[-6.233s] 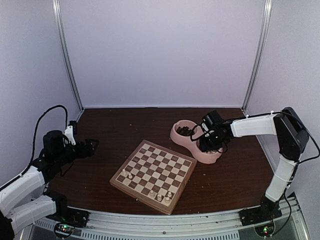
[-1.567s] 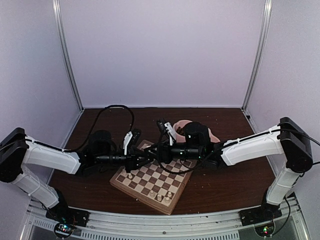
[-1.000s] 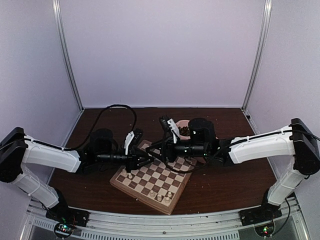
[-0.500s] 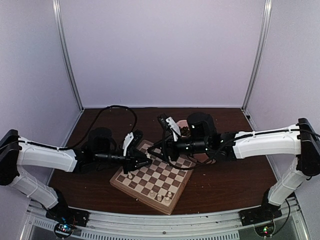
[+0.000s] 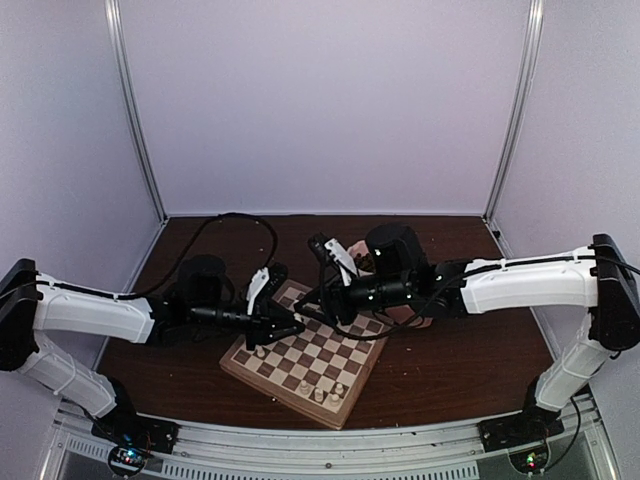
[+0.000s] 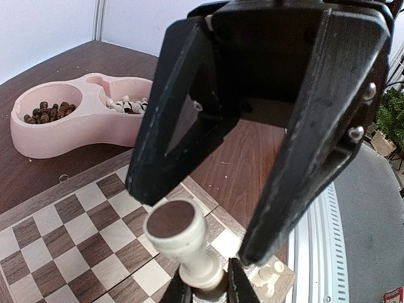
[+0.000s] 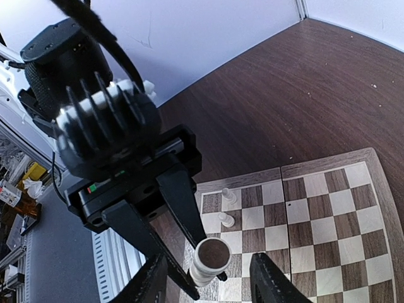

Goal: Set up the chess pieces on the board
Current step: Pass from the left arm to the right

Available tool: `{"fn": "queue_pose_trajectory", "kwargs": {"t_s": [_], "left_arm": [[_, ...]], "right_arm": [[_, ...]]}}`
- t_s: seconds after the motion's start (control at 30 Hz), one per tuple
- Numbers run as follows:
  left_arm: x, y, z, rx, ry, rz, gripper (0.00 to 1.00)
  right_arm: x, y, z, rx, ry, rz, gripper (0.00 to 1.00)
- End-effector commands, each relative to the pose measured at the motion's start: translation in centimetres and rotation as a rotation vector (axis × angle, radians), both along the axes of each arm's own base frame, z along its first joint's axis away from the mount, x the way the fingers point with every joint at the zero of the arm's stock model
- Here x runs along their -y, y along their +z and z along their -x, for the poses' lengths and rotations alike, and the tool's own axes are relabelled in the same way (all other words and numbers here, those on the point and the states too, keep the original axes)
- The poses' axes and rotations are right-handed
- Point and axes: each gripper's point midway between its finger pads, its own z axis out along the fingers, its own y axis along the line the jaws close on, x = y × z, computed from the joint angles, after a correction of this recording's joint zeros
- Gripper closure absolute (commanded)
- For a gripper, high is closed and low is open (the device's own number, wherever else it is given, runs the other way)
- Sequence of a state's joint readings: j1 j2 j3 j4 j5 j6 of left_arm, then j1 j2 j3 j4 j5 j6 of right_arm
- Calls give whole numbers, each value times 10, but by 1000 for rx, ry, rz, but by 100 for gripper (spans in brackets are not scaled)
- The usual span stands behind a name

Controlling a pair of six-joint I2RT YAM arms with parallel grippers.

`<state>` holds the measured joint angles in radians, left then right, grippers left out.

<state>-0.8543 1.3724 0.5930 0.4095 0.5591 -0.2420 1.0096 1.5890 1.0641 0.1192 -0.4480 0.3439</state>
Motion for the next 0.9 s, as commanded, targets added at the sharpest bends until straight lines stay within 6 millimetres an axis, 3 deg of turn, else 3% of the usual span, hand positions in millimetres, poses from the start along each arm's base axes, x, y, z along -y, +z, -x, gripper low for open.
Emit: {"fn": "queue_pose_trajectory", "kwargs": {"t_s": [0.0, 0.17, 0.57, 0.87], "left_arm": [[7, 22, 5, 55, -42, 47, 100], [10, 20, 6, 49, -54, 40, 100], [9, 21, 7, 67, -44, 31, 100], [8, 18, 4, 66, -29, 20, 100]], "right_arm": [[-6, 7, -3, 9, 11, -3, 53], [-9, 4, -2, -2, 22, 0, 58], [-10, 3, 1, -16, 42, -4, 81], [-3, 14, 2, 5, 23, -29, 94]]}}
